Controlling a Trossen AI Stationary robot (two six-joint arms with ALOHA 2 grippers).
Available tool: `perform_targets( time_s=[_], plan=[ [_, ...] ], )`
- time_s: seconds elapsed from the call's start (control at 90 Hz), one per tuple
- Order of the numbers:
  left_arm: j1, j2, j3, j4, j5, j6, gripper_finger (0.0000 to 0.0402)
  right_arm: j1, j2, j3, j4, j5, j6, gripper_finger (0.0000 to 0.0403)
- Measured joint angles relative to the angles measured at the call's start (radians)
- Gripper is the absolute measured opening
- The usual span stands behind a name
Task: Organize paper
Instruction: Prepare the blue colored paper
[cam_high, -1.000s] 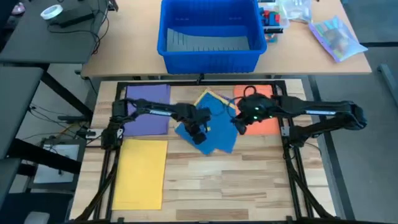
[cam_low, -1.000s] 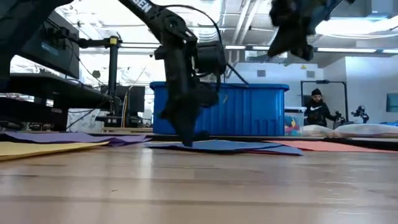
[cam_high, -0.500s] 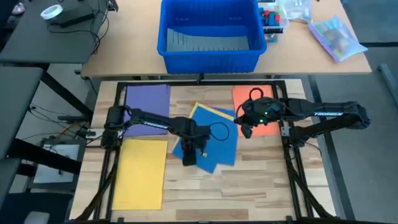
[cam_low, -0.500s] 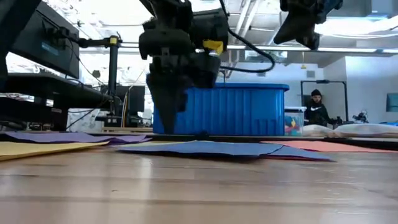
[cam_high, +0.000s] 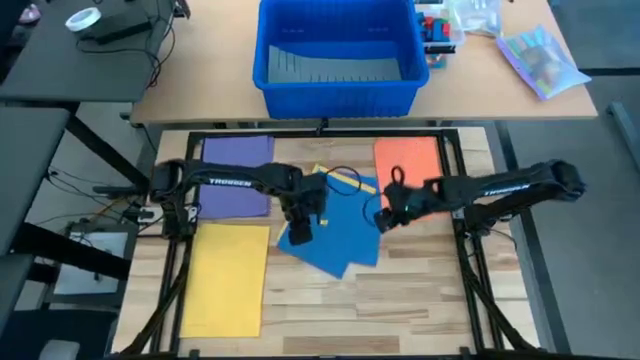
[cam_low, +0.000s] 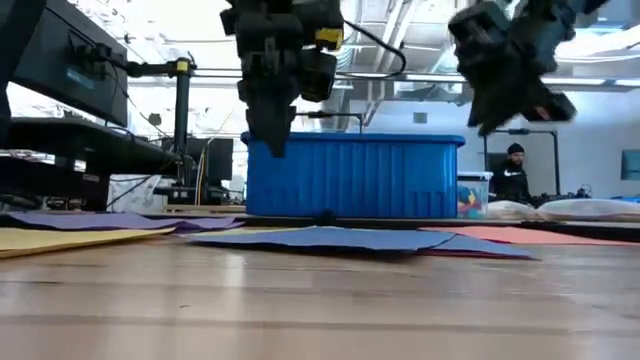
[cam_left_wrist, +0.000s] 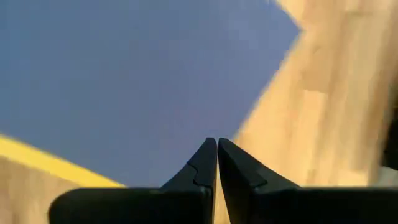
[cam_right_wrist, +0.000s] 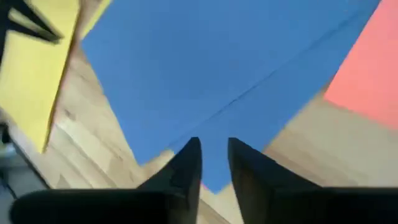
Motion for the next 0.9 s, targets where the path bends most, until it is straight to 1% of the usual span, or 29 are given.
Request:
perform_targets(
  time_s=[0.178,0.311,0.444,0.589,0.767,0.9],
  plan=[
    [0.039,0.051,-0.001,0.059,-0.009,0.058,0.0,0.052,0.085,-0.107,0.233,0.069,0.25,0.0111],
    [0.041,0.11,-0.001,0.089,-0.014,0.126,0.0,0.075,0.196,-0.118,0.286,0.09,0.372,0.0115],
    [0.037,0.152,-0.002,0.111,-0.074,0.198,0.0,0.093,0.3,-0.118,0.36,0.092,0.47,0.0115],
    [0.038,0.194,-0.001,0.126,-0.14,0.241,0.0,0.1,0.381,-0.117,0.461,0.094,0.51,0.0115],
    [0.033,0.236,0.002,0.132,-0.142,0.242,0.0,0.1,0.428,-0.115,0.485,0.101,0.589,0.0115],
    [0.02,0.241,0.003,0.126,-0.146,0.27,0.0,0.1,0.434,-0.115,0.522,0.13,0.602,0.0115]
  ],
)
